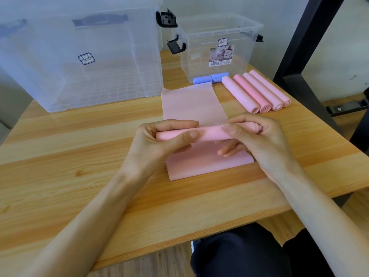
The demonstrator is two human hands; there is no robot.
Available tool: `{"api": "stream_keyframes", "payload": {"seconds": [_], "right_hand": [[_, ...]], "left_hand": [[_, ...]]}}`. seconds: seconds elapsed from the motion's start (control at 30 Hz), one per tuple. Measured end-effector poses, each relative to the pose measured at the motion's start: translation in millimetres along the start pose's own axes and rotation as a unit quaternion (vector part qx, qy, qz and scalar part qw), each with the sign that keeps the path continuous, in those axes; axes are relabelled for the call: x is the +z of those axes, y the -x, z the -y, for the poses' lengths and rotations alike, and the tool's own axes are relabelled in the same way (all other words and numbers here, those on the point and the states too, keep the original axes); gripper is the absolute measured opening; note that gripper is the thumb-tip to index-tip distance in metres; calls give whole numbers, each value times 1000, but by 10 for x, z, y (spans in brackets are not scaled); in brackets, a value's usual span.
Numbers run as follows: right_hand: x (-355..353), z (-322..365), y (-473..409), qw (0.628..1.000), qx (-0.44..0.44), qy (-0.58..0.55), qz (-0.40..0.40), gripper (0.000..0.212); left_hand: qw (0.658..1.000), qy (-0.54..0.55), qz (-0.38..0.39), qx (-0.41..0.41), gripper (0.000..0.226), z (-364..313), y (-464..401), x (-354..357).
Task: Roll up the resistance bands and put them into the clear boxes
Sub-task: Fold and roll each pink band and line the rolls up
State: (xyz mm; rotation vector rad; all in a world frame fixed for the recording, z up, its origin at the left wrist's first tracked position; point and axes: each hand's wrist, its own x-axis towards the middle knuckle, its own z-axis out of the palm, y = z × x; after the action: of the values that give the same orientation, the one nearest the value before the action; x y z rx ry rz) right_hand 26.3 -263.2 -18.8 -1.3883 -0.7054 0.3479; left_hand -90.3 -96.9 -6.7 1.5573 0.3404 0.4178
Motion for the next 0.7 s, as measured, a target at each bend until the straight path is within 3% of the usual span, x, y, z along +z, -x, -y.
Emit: {"api": "stream_keyframes", "payload": {"seconds": [0.17,0.33,0.47,0.7], "right_hand": [[2,-7,0,1000,30,7,-2,33],[5,13,16,999,12,10,34,28],[8,15,21,1000,4,10,18,17],[1,17,17,999,34,17,32,28]], "left_hand": [[999,-31,-3,17,21,3,26,17],[1000,-8,-11,1,19,-26,24,18],[1000,-15,-5,0,21,-16,22,20],[1000,-27,-8,5,14,-16,14,17]]}}
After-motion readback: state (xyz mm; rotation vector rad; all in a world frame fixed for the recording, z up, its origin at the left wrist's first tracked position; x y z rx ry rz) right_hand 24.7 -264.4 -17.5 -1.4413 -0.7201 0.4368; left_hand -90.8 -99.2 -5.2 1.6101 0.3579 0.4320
